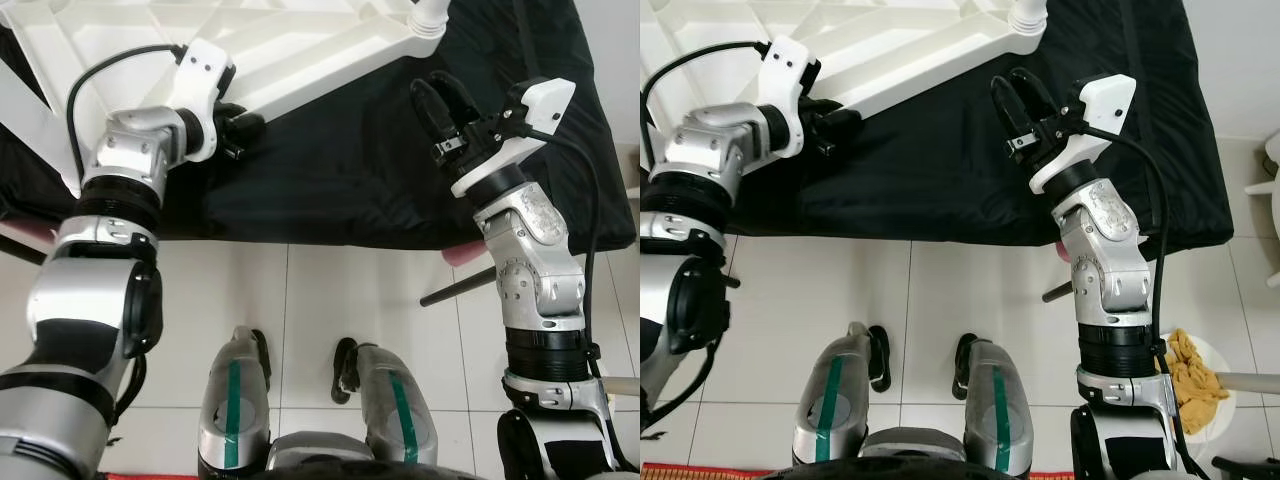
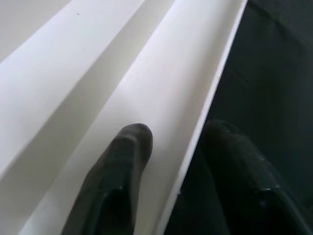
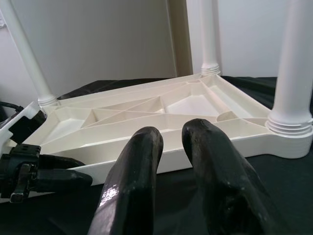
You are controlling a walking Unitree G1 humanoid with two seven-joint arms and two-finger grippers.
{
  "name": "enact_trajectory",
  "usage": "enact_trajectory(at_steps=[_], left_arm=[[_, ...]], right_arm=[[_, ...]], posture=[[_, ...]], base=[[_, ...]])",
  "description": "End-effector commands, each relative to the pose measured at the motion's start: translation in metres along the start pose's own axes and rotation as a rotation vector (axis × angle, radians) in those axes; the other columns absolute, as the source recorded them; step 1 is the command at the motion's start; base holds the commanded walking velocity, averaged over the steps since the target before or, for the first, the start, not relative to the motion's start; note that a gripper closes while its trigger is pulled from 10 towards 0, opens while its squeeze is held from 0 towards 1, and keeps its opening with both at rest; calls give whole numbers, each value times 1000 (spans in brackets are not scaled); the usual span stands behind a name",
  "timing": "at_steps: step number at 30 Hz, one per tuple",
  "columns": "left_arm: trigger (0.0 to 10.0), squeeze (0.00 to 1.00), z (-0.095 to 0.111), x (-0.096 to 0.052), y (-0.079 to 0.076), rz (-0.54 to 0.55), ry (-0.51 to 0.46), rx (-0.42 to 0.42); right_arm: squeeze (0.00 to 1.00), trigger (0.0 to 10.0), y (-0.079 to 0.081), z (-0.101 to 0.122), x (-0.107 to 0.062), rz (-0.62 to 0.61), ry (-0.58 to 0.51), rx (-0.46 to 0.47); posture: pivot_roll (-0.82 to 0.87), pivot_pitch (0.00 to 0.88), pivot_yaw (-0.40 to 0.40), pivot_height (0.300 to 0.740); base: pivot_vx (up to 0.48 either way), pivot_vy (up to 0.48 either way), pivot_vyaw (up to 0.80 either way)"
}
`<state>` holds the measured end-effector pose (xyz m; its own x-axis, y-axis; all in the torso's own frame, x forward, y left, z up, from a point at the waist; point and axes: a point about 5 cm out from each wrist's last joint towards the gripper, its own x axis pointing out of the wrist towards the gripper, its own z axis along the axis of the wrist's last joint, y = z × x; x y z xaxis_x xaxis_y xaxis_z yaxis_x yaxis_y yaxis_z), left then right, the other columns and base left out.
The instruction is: Building children table
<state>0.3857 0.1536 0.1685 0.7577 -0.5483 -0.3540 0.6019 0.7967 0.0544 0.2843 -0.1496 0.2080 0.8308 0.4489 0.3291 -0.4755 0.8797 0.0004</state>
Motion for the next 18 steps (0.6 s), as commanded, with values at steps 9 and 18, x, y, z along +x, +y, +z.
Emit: enact_trajectory(at_steps=[9, 18], left_arm=[[10000, 0, 9, 3, -2, 287, -39, 92], [10000, 0, 13, 1, -2, 301, -6, 87]], right_arm=[[0, 10000, 0, -1, -2, 3, 13, -2], [0, 10000, 1, -2, -1, 5, 12, 2]], posture=[[15, 136, -1, 740], [16, 132, 4, 740]], base=[[0, 0, 0], [0, 0, 0]])
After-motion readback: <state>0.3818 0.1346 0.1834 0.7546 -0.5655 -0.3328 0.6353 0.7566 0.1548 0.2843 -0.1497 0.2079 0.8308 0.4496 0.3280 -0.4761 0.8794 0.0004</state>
